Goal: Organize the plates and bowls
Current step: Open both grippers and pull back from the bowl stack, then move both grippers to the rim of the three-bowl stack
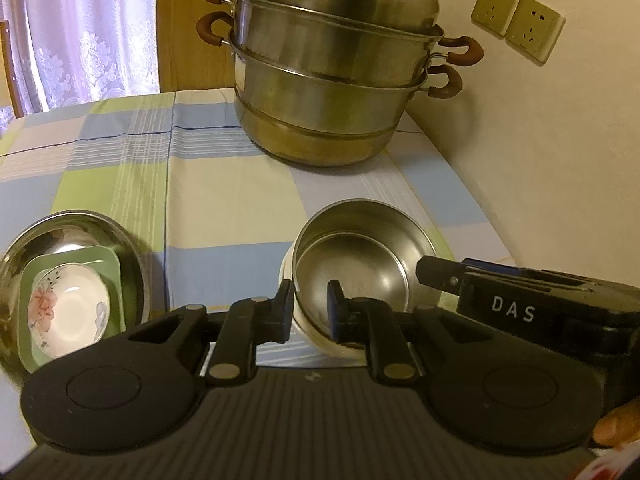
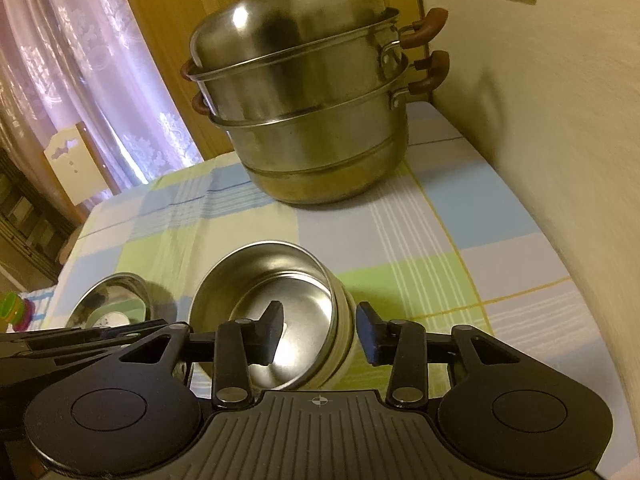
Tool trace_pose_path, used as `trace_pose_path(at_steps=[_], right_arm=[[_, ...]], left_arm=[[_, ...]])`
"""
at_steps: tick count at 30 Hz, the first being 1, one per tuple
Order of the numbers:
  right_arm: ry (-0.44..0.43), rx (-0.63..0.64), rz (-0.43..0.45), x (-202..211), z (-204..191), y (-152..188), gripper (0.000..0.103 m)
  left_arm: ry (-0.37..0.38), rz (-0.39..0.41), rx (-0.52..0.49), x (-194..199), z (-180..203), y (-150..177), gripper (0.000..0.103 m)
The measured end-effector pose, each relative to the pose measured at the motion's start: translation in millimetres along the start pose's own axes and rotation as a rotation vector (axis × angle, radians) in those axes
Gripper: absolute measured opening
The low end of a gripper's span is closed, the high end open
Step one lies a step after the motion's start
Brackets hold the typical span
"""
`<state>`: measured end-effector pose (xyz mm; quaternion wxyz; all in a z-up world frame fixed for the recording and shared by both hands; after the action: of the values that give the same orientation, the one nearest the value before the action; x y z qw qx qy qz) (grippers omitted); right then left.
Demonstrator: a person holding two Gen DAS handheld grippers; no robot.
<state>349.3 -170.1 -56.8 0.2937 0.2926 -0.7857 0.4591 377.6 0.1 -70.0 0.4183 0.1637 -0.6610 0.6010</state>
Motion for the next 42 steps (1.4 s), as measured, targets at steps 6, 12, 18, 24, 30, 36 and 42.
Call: trace_pose_path(at_steps=[6,12,18,24,30,36,42], right_arm=[[-0.014,-0.006,-0.007,23.0,3.8,12.7,0.048],[-0.029,0.000,-0.029,53.4,5.8,37.9,0.056],[-0.034,0.017,-0.050,84.1,7.6,68.7,0.060],[-0.039,0.041,-0.074,109.1,11.1,99.0,0.061],[-0.063,0.068,-0.082,133.7,11.8,124.5,0.062],[-0.089,0.092,-0.089,156.3,13.9,147.4,0.062],[-0.117,0.124,-0.096,173.3,15.0,163.4,0.062]], left_arm=[[-0.015,-0.003,-0.003,26.3,3.5,12.5,0.015],[-0.043,-0.028,-0.009,56.8,11.3,37.4,0.015],[-0.058,-0.045,0.002,86.8,21.5,68.3,0.015],[-0.085,-0.044,0.027,116.3,31.5,97.9,0.015],[-0.113,-0.030,0.043,146.8,46.6,123.1,0.015],[-0.145,-0.013,0.053,172.4,62.3,143.2,0.015],[-0.173,-0.001,0.071,192.9,75.0,162.5,0.015]])
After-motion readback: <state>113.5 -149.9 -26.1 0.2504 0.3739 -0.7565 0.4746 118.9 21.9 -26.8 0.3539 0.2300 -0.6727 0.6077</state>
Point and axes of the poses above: each gripper's, at about its wrist camera, not at the fingertips, and x roughly against the way its jaws point, z to its right, y to its underside, the point moved 3 cm from there along -x, roughly the way its jaws point, and after that the axes turned 11 degrees about -x, right-handed, at the moved point
